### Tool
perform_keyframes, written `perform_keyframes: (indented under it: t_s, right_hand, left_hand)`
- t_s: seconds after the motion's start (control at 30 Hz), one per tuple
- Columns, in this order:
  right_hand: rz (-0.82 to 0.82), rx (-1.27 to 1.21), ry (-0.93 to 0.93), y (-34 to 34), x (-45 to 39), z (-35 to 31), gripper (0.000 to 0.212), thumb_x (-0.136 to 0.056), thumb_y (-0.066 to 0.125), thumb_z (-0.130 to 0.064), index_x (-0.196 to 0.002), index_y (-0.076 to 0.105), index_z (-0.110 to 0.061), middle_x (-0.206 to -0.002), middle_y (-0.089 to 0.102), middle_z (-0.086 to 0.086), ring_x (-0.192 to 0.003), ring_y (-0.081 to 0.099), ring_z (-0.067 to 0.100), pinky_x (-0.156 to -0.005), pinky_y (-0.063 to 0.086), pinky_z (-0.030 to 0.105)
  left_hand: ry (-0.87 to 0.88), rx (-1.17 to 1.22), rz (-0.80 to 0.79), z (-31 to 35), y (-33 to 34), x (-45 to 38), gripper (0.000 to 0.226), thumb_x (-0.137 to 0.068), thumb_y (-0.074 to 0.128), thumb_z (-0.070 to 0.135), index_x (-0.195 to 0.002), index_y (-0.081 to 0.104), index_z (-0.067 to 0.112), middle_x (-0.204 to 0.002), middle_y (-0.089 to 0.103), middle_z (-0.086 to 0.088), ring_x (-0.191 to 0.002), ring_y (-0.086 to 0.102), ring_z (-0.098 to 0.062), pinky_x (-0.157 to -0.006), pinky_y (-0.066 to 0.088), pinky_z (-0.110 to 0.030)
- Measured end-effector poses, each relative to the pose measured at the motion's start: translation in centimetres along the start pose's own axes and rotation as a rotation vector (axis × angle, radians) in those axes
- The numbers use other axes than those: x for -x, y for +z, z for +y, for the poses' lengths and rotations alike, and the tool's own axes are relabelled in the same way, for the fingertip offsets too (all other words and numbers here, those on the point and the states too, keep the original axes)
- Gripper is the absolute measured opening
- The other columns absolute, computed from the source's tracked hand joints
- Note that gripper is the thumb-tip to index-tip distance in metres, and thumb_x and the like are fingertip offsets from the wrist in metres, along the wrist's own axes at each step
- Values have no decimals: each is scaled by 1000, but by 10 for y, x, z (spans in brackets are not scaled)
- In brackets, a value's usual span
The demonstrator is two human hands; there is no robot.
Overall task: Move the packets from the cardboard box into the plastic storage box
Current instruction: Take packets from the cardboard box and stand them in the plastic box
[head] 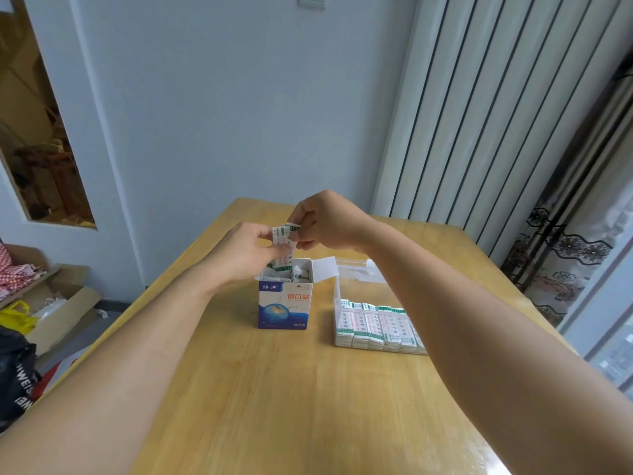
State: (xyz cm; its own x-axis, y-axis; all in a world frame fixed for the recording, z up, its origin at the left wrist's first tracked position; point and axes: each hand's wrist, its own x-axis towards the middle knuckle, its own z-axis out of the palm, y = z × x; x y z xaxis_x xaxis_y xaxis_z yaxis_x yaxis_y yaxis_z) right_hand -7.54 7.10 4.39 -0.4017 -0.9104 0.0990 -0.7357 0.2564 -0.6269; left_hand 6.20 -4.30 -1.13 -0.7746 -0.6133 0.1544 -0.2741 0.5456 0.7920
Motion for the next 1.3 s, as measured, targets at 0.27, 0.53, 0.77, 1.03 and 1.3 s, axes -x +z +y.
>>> perform_keyframes:
  t_s: [0.27,0.53,0.77,1.03,1.3]
  right_hand:
    - [72,-5,-83,-6,4,-7,14,-87,80,-15,-100,75,-14,-89,79,8,-70,72,18,-65,61,24]
    - [250,58,-192,-23,21,-3,6,-89,77,-19,-96,78,-20,-85,77,-3,-64,65,1,-65,53,26]
    - [328,-81,-181,-55,68,34,31,-99,61,-8,-122,71,-27,-116,73,-8,-108,69,9,-87,59,29]
    - [547,-329,6,-56,96,75,37,-78,88,-19,-111,71,-25,-94,72,-5,-83,70,12,-70,58,24]
    - [550,-217,79,-55,92,104,25,-73,92,-26,-91,76,-21,-78,76,-1,-67,74,9,-69,60,25]
  left_hand:
    - [52,-25,-45,10,3,0,27,-103,55,35,-97,73,16,-91,71,4,-79,59,-20,-68,44,-34]
    - [157,136,-78,37,9,3,27,-100,58,43,-92,74,23,-83,68,14,-77,56,-6,-79,42,-26]
    - [75,661,-289,84,54,18,23,-108,43,18,-112,62,5,-93,72,-13,-78,72,-27,-73,61,-38]
    - [-57,913,-446,105,105,18,18,-106,45,9,-106,61,1,-93,75,-14,-77,74,-27,-59,60,-34]
    - [-112,699,-447,95,126,3,12,-102,57,17,-90,58,16,-69,52,0,-55,48,-12,-43,29,-20]
